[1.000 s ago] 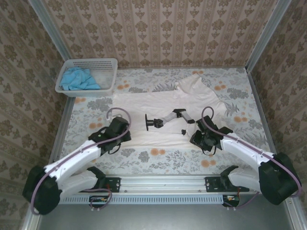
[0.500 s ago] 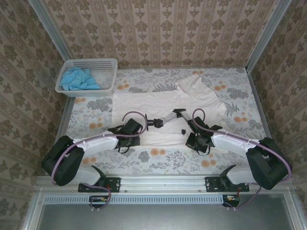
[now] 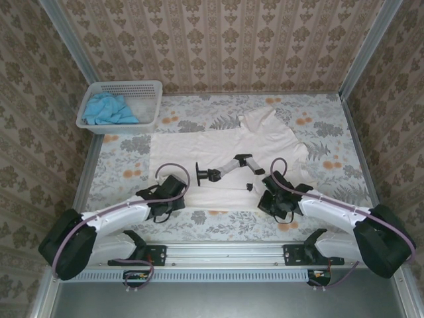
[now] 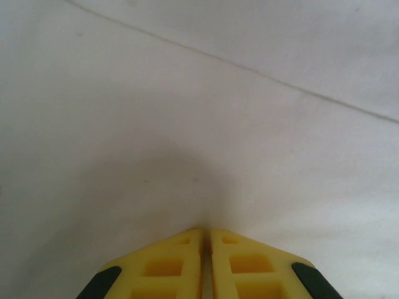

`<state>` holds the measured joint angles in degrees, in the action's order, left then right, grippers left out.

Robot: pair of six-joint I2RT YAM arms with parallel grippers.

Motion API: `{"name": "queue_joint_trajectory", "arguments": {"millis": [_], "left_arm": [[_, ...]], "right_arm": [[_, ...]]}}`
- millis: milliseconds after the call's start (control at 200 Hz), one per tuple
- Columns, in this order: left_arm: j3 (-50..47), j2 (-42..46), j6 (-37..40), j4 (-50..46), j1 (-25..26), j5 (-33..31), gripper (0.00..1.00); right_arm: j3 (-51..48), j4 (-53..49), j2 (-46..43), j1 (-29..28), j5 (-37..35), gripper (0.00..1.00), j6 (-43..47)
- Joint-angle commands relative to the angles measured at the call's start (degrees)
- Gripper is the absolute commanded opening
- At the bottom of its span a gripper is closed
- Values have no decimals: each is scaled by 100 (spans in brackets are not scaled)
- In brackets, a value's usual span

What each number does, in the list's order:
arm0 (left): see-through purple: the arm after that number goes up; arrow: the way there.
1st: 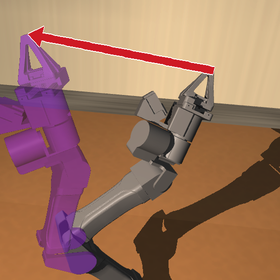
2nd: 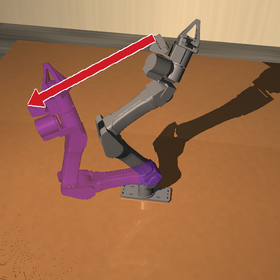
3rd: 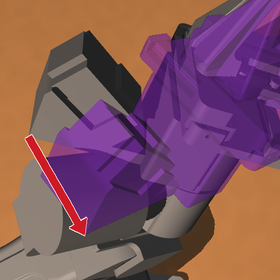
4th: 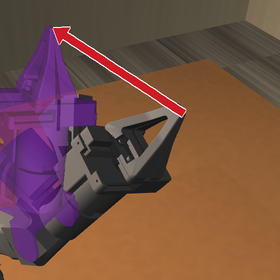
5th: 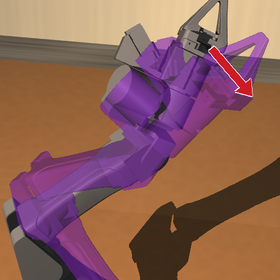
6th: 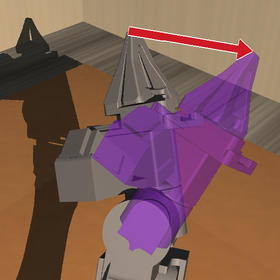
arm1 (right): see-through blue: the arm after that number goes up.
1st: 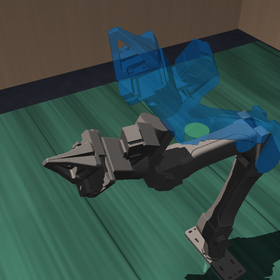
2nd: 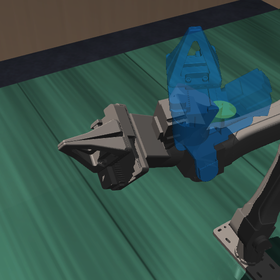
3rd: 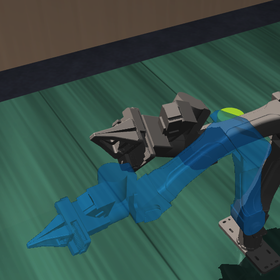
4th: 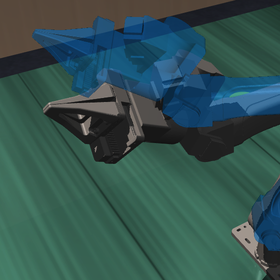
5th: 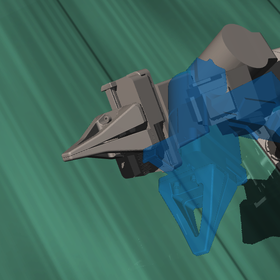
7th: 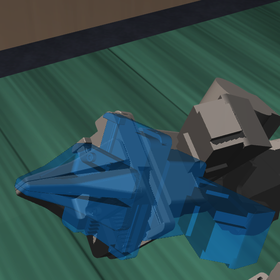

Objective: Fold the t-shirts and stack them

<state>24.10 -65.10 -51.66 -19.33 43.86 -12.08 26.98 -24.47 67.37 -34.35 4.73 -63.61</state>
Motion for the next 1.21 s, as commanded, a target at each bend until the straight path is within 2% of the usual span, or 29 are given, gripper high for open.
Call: {"name": "queue_joint_trajectory", "arguments": {"millis": [0,110,190,240,300,335,435,555,645,730,870,1015,1110,1200], "left_arm": [[-41,308,-132,-873,-24,-324,16],[473,486,270,-1121,-281,-386,26],[934,498,670,-1105,-748,-157,30],[1273,462,924,-1029,-1045,-41,33],[1670,320,1246,-878,-1342,32,39],[1942,158,1395,-828,-1530,78,42],[2735,-540,1669,-711,-2006,318,50],[3331,-1411,1591,-379,-2371,621,60],[3712,-2052,1449,-306,-2583,521,64],[3747,-2431,1116,-7,-2970,512,65],[3637,-2870,688,643,-3641,986,65],[3818,-3287,734,757,-3900,1238,65],[3664,-3388,696,1001,-4099,1238,65],[3616,-3570,755,1217,-4288,1466,64]], "right_arm": [[-46,-877,-170,-19,-108,8,-136],[363,-995,-350,-21,-60,17,-9],[837,-1085,-450,25,-306,35,228],[1127,-1013,-479,174,-432,41,458],[1414,-683,-448,518,-429,45,860],[1587,-407,-401,755,-438,51,1060],[2064,305,-28,1632,-408,61,1449],[2779,1324,776,2328,-509,68,1953],[3557,1686,1741,2686,-497,70,2166],[4750,1306,2833,2949,-566,69,2316],[7090,142,4727,3121,-901,68,2994],[10187,-1711,6768,3221,-976,65,3860],[12040,-2578,8047,3296,-708,64,4243],[14429,-3431,9365,3344,-528,64,4472]]}}
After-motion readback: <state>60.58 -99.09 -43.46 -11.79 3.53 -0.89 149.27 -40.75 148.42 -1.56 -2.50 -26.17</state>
